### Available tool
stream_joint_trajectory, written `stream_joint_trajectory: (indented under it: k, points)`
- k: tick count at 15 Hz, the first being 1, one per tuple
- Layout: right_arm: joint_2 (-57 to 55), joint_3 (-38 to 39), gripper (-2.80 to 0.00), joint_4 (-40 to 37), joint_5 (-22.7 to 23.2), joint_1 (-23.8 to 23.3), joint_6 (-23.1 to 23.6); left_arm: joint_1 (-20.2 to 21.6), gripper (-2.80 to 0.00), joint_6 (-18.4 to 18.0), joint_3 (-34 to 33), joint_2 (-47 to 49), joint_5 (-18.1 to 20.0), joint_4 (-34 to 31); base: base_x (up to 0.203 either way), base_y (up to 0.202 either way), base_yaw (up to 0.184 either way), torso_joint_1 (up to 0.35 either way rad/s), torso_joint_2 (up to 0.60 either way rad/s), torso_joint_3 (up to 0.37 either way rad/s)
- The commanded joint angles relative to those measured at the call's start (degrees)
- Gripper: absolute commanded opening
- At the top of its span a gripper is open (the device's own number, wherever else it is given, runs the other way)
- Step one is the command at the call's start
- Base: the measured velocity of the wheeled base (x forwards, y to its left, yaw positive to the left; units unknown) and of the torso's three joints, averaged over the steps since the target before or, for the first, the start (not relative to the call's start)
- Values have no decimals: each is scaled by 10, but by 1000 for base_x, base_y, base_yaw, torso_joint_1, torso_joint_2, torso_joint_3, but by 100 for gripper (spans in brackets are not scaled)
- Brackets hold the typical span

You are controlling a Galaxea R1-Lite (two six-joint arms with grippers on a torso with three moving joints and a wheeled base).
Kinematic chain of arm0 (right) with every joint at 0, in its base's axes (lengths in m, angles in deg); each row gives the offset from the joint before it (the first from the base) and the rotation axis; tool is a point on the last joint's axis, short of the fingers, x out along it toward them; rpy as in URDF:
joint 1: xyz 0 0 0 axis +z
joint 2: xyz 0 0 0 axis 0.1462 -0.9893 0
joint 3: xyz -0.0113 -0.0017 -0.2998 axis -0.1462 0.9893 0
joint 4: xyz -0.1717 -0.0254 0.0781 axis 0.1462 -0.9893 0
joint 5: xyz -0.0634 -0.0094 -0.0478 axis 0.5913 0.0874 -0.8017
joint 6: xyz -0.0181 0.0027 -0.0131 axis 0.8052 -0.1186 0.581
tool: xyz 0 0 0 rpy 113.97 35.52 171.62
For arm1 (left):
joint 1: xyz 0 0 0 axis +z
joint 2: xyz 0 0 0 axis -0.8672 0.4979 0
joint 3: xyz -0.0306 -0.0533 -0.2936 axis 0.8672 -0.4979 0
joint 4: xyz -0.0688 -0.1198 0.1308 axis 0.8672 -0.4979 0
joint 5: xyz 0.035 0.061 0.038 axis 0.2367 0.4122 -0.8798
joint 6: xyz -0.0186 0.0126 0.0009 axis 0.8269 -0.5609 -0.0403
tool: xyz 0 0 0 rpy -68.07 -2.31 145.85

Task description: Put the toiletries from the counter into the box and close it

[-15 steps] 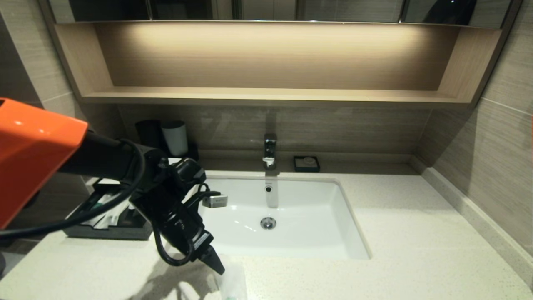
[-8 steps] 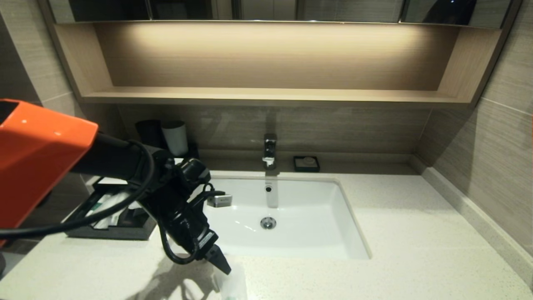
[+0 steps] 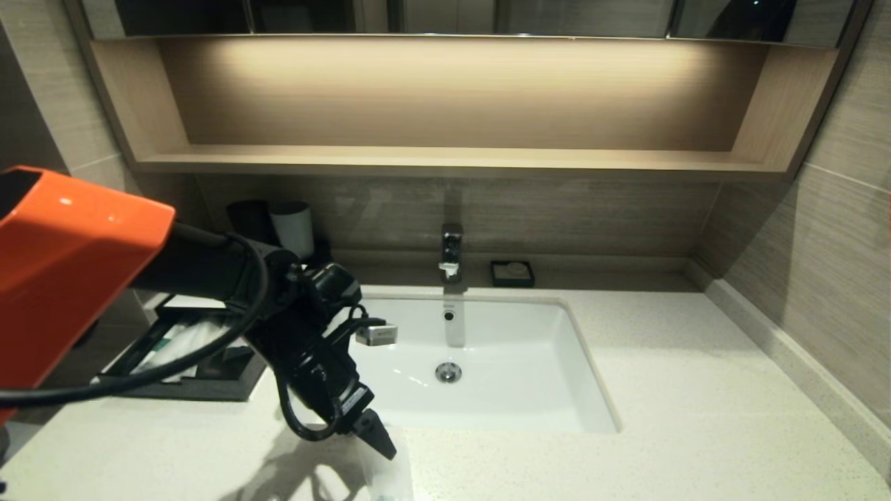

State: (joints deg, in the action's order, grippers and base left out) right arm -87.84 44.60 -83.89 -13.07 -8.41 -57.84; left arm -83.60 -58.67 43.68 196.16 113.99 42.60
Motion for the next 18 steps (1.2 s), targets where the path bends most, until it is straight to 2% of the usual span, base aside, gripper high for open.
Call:
stream_joint_trajectory:
  k: [1,14,15,18]
  points:
    - [-1,0,-280,0,0,0,0,-6,0,-1,1,-1,1,-2,0,0,0,0,0,0]
    - [-1,0,-280,0,0,0,0,-15,0,1,2,3,1,-5,0,0,0,0,0,0]
    - [-1,0,-280,0,0,0,0,-15,-280,2,1,2,1,-6,0,0,0,0,0,0]
    - [-1,0,-280,0,0,0,0,-15,-280,0,3,2,1,-8,0,0,0,0,0,0]
